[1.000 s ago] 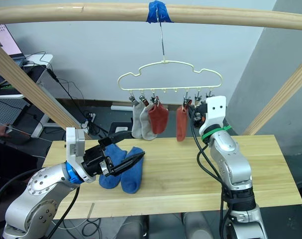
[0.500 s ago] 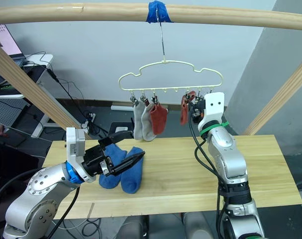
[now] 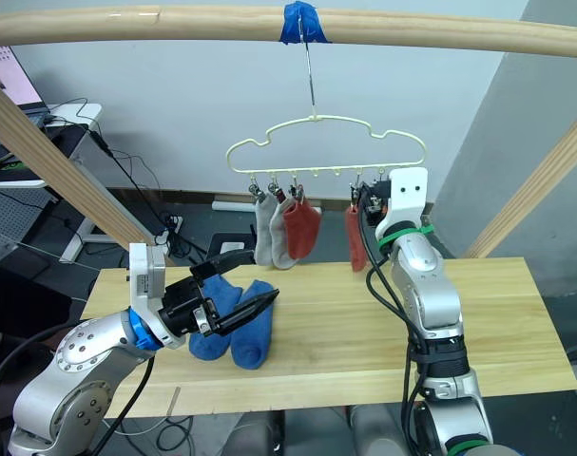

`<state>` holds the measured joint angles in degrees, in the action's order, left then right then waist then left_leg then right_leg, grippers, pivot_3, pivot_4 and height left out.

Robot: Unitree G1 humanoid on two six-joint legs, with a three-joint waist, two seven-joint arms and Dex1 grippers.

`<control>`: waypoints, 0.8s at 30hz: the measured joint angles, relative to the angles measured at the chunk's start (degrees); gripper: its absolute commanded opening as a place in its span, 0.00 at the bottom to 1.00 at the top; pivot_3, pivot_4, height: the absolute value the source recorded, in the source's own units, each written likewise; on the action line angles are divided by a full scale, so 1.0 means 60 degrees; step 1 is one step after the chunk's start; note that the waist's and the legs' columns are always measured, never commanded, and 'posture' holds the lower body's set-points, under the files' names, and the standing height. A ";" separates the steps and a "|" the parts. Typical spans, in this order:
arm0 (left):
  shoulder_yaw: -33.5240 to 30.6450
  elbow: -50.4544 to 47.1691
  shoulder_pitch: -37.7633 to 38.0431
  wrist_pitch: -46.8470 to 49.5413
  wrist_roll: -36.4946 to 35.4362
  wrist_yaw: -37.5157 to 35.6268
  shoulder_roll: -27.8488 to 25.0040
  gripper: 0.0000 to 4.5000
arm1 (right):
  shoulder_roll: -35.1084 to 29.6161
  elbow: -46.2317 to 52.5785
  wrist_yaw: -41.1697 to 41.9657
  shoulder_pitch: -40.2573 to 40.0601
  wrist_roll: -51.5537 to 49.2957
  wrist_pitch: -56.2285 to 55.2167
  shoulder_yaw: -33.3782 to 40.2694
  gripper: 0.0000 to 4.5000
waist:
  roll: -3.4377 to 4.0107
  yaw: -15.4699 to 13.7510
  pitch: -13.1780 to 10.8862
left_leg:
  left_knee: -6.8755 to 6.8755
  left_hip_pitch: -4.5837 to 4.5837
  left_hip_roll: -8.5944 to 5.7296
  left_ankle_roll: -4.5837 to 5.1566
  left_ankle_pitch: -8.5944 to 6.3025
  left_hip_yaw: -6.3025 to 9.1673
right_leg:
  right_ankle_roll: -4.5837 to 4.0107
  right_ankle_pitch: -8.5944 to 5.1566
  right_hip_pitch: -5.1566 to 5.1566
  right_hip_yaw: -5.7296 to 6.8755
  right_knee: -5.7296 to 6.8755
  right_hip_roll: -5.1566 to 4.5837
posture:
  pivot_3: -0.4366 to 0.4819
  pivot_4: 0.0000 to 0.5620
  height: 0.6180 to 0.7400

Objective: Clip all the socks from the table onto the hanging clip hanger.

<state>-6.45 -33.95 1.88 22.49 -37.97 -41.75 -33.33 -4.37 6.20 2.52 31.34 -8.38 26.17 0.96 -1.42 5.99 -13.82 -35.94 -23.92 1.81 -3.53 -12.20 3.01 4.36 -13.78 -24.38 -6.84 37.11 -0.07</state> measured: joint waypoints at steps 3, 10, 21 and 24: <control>0.0009 0.0000 0.0000 -0.0003 0.0014 0.0006 0.0008 1.00 | 0.0268 -0.0021 0.0061 0.0142 -0.0061 -0.0008 -0.0007 0.56 | 0.0000 -0.0004 0.0000 | 0.0000 -0.0001 0.0000 0.0000 0.0000 0.0001 | -0.0019 0.0012 0.0000 0.0002 0.0000 0.0000 | 0.46 0.38 1.00; 0.0100 -0.0006 0.0002 -0.0022 0.0066 0.0070 0.0095 1.00 | 0.0513 -0.0210 0.0137 0.0267 -0.0212 -0.0009 0.0032 0.56 | 0.0000 -0.0023 0.0001 | 0.0000 0.0000 0.0000 0.0000 0.0000 0.0002 | -0.0028 0.0018 0.0000 0.0003 0.0002 0.0000 | 0.47 0.38 1.00; 0.0193 -0.0017 0.0013 -0.0075 0.0137 0.0180 0.0100 1.00 | 0.0712 -0.0439 0.0127 0.0334 -0.0354 -0.0008 0.0378 0.03 | 0.0001 -0.0097 0.0001 | -0.0001 0.0000 0.0000 0.0000 0.0000 0.0003 | -0.0029 0.0018 0.0000 0.0004 0.0003 0.0000 | 0.48 0.39 1.00; 0.0210 -0.0047 0.0014 -0.0075 0.0139 0.0183 0.0101 1.00 | 0.0713 -0.0440 0.0136 0.0335 -0.0354 -0.0008 0.0386 0.01 | 0.0001 -0.0122 0.0001 | -0.0001 0.0000 0.0000 0.0000 0.0000 0.0003 | -0.0028 0.0018 0.0000 0.0005 0.0004 0.0000 | 0.47 0.40 1.00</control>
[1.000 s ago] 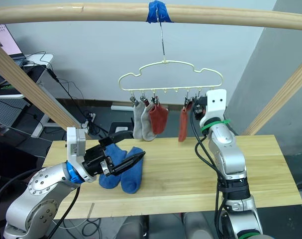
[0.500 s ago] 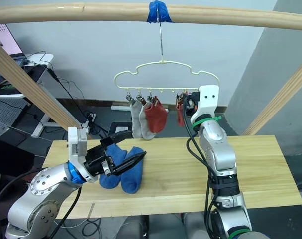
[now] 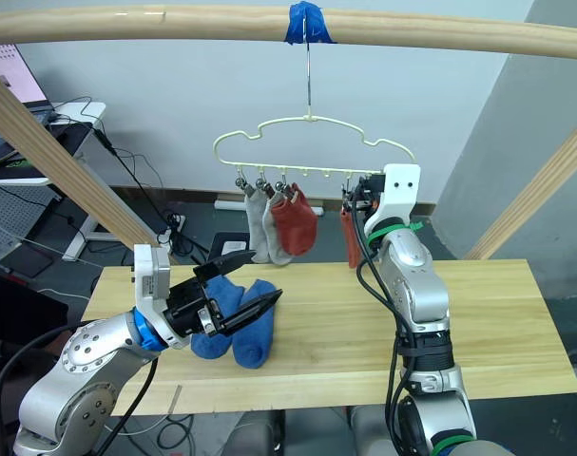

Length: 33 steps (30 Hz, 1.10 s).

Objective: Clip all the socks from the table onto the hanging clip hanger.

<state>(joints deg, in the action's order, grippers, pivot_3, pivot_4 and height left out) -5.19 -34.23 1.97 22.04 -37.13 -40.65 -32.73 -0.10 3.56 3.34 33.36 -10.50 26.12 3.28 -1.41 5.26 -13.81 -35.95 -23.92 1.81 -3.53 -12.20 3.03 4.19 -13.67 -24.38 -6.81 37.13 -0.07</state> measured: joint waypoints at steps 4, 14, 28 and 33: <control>0.0069 -0.0001 0.0009 0.0000 0.0005 0.0002 0.0001 1.00 | -0.0063 0.0002 0.0104 0.0000 -0.0170 0.0043 0.0057 0.01 | 0.0000 -0.0037 0.0000 | -0.0001 0.0000 0.0000 0.0000 0.0000 0.0000 | 0.0000 0.0000 0.0000 -0.0001 0.0000 0.0000 | 0.46 0.40 1.00; 0.0077 0.1427 0.0237 0.0620 0.0739 0.0674 -0.0008 1.00 | -0.1746 0.0648 0.1824 0.0334 -0.2985 0.3255 0.1217 0.01 | 0.0003 -0.0041 -0.0002 | -0.0004 0.0006 0.0004 0.0001 0.0000 0.0004 | 0.0024 -0.0019 0.0003 0.0003 0.0006 0.0007 | 0.43 0.42 1.00; 0.2723 0.9007 -0.3574 -0.2412 0.5167 -0.0161 0.0489 1.00 | -0.3285 0.0841 0.2984 0.0849 -0.4130 0.5385 0.1023 0.01 | 0.0012 -0.0059 -0.0006 | -0.0006 -0.0010 -0.0007 0.0002 0.0000 0.0005 | -0.0013 0.0013 0.0004 0.0012 -0.0005 -0.0001 | 0.38 0.39 1.00; 0.3360 1.0899 -0.4334 -0.3283 0.6112 -0.0474 0.0791 1.00 | -0.3235 0.0957 0.2904 0.0848 -0.4166 0.5477 0.1039 0.01 | 0.0010 0.0008 -0.0005 | -0.0006 -0.0013 -0.0008 0.0002 0.0000 0.0005 | -0.0011 0.0015 0.0002 0.0010 -0.0003 -0.0001 | 0.36 0.38 1.00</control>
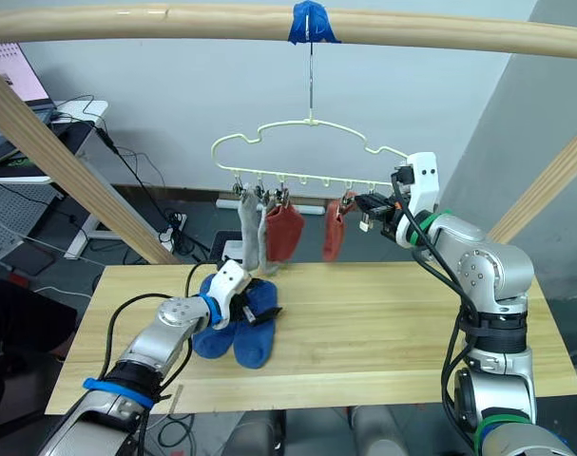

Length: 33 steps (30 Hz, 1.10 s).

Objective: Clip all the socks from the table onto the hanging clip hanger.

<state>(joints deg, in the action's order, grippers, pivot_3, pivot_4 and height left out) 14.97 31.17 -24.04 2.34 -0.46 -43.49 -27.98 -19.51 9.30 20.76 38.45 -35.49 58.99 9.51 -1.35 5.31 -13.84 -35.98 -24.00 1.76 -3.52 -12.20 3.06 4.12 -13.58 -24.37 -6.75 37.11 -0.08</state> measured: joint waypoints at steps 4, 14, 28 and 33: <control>0.0175 0.0387 -0.0161 -0.0299 0.0444 -0.0409 -0.0070 1.00 | 0.0003 0.0005 -0.0114 0.0001 -0.0004 0.0016 0.0006 0.01 | 0.0001 0.0025 0.0005 | -0.0004 0.0003 0.0001 0.0000 0.0000 0.0003 | 0.0000 0.0000 0.0003 0.0001 0.0009 0.0000 | 0.35 0.36 1.00; 0.0170 0.0992 -0.0386 -0.0709 0.0691 -0.0591 0.0122 0.70 | 0.0049 0.0002 -0.0321 0.0003 -0.0004 0.0007 0.0087 0.01 | 0.0017 0.0103 0.0024 | -0.0018 0.0033 0.0000 0.0004 0.0004 0.0003 | 0.0040 -0.0009 0.0032 -0.0002 0.0021 0.0000 | 0.36 0.37 1.00; 0.0446 -0.0041 0.0587 -0.1770 0.0919 -0.0906 0.0610 0.00 | 0.0098 -0.0240 -0.0266 0.0121 0.0064 -0.0178 0.0057 0.01 | 0.0017 0.0106 0.0024 | -0.0016 0.0024 0.0000 0.0004 0.0004 0.0004 | 0.0012 0.0008 0.0028 -0.0001 0.0018 -0.0001 | 0.40 0.34 1.00; 0.0366 -0.0803 0.0864 -0.2139 0.0742 -0.0871 0.0809 0.00 | 0.0090 -0.0496 -0.0142 0.0264 0.0073 -0.0194 -0.0029 0.01 | 0.0017 0.0094 0.0024 | -0.0015 0.0021 0.0000 0.0004 0.0003 0.0005 | 0.0011 0.0009 0.0024 -0.0001 0.0018 -0.0001 | 0.41 0.34 1.00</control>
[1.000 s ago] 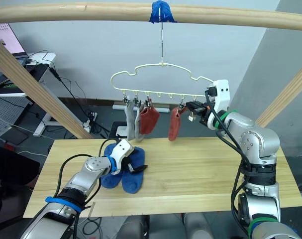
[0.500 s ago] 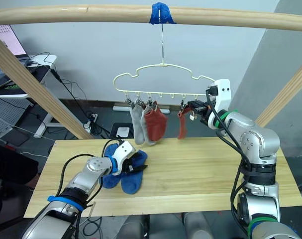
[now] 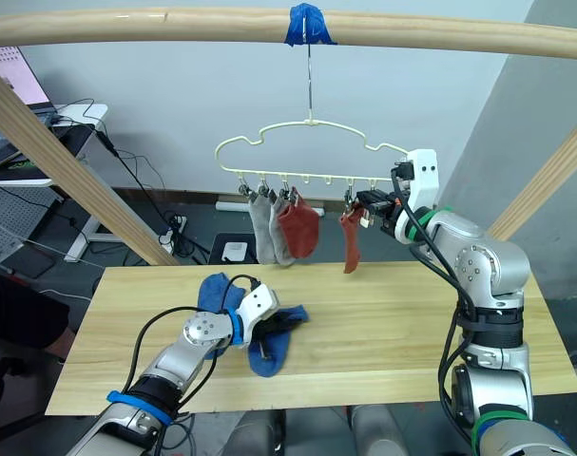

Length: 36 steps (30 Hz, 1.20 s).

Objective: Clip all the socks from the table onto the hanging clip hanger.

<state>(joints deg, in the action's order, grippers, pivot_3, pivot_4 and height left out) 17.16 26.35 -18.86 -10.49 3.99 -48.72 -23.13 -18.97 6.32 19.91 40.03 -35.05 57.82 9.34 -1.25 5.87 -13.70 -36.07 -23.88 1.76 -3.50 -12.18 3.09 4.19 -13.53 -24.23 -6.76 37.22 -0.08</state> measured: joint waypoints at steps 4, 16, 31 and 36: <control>-0.0442 -0.0784 0.0292 -0.0058 -0.0625 0.0099 0.0161 0.00 | -0.0033 -0.0248 0.0046 0.0209 -0.0042 0.0122 0.0034 0.01 | 0.0000 -0.0029 -0.0001 | -0.0003 -0.0003 0.0000 0.0000 0.0000 -0.0001 | 0.0000 0.0001 -0.0002 -0.0001 0.0000 -0.0001 | 0.41 0.36 1.00; -0.1239 -0.3122 -0.0292 -0.2375 -0.0422 0.1884 0.0969 0.00 | 0.1006 -0.0896 -0.1703 0.1796 -0.1760 0.4100 0.2778 0.01 | 0.0000 -0.0104 -0.0002 | 0.0000 -0.0006 -0.0001 0.0001 0.0000 -0.0003 | 0.0002 0.0005 -0.0005 -0.0005 -0.0001 0.0000 | 0.39 0.38 1.00; -0.0646 -0.3113 -0.0426 -0.2728 0.0088 0.2651 0.1828 0.00 | 0.2418 -0.1211 -0.4564 0.2616 -0.3104 0.5706 0.5395 0.01 | 0.0006 0.0068 -0.0007 | 0.0000 -0.0011 -0.0003 0.0002 0.0000 -0.0004 | 0.0004 0.0004 -0.0007 -0.0007 -0.0002 0.0001 | 0.37 0.41 1.00; -0.0629 -0.2908 -0.0546 -0.2740 0.0085 0.2638 0.1905 0.00 | 0.2482 -0.1254 -0.5206 0.2614 -0.3766 0.5706 0.5438 0.01 | 0.0006 0.0123 -0.0007 | 0.0001 -0.0011 -0.0003 0.0002 0.0000 -0.0004 | 0.0005 0.0003 -0.0007 -0.0008 -0.0003 0.0003 | 0.37 0.41 1.00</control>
<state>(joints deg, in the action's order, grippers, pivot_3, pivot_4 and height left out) 13.39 8.90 -22.13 -26.93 4.50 -32.89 -11.70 -4.08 -1.20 -11.33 55.72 -57.65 92.06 41.97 -1.22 6.61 -13.74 -36.06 -23.94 1.74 -3.49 -12.18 3.07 4.22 -13.51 -24.27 -6.81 37.20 -0.06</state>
